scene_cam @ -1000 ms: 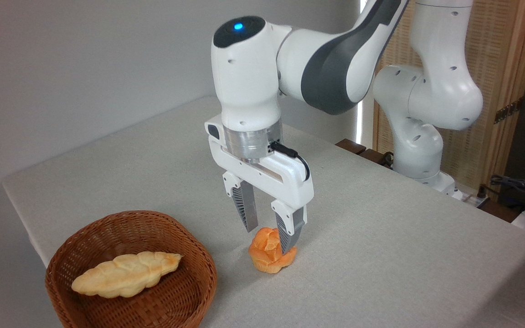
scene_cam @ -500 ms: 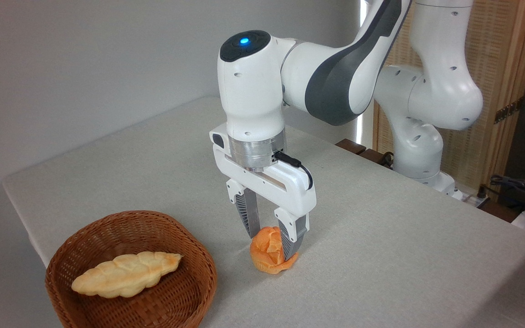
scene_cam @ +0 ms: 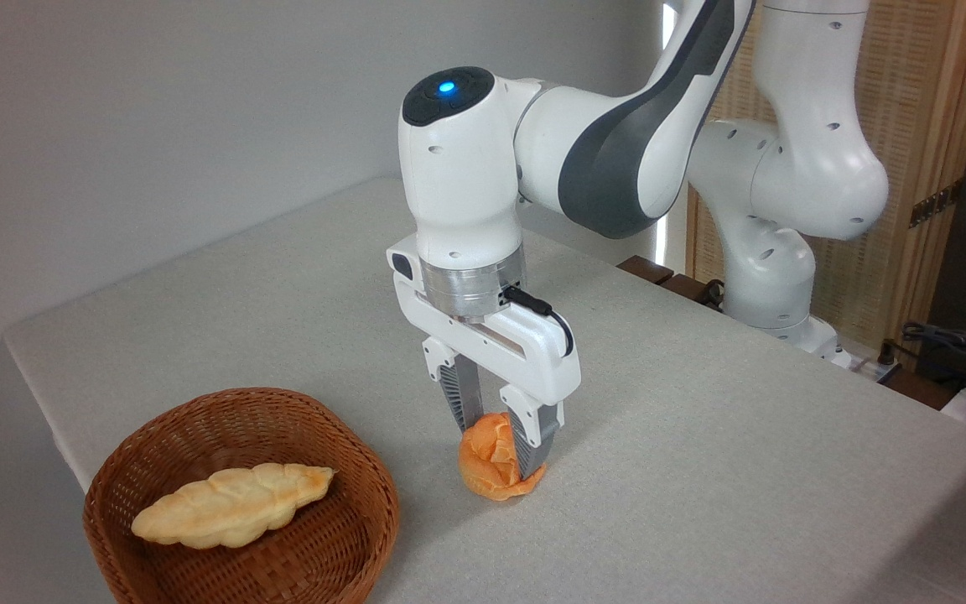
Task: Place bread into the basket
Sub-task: 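Close the gripper fingers on the orange bun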
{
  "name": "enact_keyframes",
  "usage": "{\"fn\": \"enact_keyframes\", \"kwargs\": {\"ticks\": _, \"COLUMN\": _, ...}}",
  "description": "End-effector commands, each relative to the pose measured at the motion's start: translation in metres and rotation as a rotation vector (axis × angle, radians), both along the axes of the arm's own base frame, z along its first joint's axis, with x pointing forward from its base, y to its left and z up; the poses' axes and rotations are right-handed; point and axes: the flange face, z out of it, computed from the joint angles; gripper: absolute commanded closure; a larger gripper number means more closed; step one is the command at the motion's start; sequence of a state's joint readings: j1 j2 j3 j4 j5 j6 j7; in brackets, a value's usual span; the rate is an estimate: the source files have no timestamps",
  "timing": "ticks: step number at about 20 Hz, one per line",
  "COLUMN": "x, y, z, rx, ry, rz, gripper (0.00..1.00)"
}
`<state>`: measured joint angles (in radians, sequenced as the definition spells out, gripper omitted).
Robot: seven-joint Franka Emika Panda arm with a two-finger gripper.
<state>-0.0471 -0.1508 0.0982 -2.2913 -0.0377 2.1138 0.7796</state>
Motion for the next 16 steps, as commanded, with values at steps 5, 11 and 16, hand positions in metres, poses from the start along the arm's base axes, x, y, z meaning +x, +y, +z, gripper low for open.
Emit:
{"fn": "enact_keyframes", "kwargs": {"ticks": 5, "x": -0.001, "y": -0.003, "z": -0.005, "rx": -0.004, "ry": 0.002, "rz": -0.042, "gripper": 0.64}}
{"fn": "enact_keyframes", "kwargs": {"ticks": 11, "x": -0.002, "y": 0.0, "z": 0.009, "rx": -0.001, "ry": -0.009, "rz": -0.096, "gripper": 0.64}}
{"fn": "enact_keyframes", "kwargs": {"ticks": 16, "x": 0.001, "y": 0.0, "z": 0.047, "rx": 0.061, "ry": -0.008, "rz": -0.181, "gripper": 0.64}}
